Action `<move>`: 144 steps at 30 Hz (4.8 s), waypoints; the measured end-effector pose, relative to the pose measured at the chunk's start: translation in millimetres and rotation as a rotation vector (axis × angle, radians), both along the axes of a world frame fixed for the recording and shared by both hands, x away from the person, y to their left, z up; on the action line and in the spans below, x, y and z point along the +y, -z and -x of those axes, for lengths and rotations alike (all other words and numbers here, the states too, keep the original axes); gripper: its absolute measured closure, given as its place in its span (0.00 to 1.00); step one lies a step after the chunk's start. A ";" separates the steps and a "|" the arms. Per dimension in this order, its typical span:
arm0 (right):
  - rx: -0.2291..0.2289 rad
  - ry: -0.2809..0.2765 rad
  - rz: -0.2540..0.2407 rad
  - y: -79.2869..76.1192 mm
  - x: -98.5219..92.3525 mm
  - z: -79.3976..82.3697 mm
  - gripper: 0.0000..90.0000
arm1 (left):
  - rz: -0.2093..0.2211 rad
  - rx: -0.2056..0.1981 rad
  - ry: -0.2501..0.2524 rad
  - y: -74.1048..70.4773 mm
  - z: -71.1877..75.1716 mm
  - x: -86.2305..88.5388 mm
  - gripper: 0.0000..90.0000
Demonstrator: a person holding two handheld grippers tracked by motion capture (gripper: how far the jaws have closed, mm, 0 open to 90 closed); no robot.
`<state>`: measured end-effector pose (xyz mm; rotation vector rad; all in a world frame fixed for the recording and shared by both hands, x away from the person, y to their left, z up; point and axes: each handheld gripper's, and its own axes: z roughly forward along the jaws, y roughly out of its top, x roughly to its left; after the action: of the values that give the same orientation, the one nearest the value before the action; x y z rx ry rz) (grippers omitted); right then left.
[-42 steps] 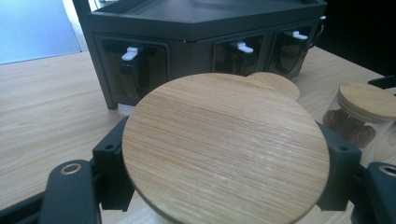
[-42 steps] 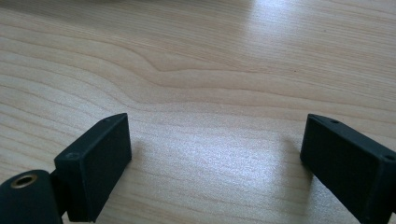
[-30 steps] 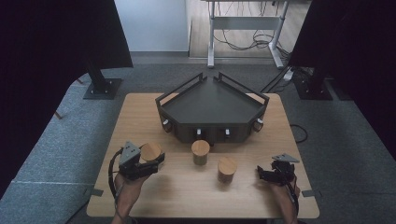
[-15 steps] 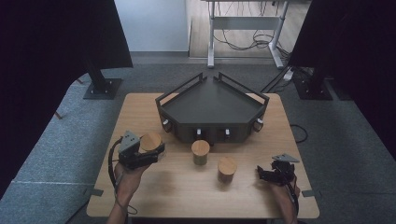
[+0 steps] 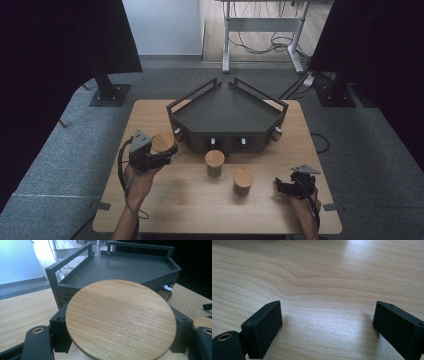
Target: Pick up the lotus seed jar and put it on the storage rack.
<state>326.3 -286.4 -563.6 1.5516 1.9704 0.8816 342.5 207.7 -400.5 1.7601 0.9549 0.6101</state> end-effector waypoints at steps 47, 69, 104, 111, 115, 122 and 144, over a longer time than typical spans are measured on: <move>0.000 -0.002 -0.001 0.0 -0.3 -0.3 0.09 | -0.006 -0.019 -0.019 -30.1 -75.5 -20.1 0.28; 0.001 -0.002 -0.002 0.0 -0.3 -0.2 0.09 | -0.019 -0.017 -0.022 -32.8 -113.8 -48.3 0.28; 0.001 -0.005 -0.002 0.0 -0.4 -0.4 0.09 | -0.048 0.023 -0.042 -4.4 -161.4 -79.6 0.28; 0.001 -0.006 -0.002 0.0 -0.5 -0.5 0.09 | -0.055 0.036 -0.048 0.9 -163.3 -80.5 0.27; 0.001 -0.007 -0.002 0.0 -0.5 -0.5 0.09 | -0.051 0.054 -0.044 2.2 -165.6 -80.9 0.27; 0.001 -0.008 -0.001 0.0 -0.3 -0.5 0.08 | -0.053 0.061 -0.045 2.3 -166.6 -80.5 0.26; 0.002 -0.009 0.000 0.1 -0.2 -0.5 0.08 | -0.025 0.029 -0.037 1.5 -148.6 -63.5 0.03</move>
<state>326.9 -286.7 -563.7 1.5455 1.9795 0.8842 491.1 144.2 -402.0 1.7810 1.0054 0.6242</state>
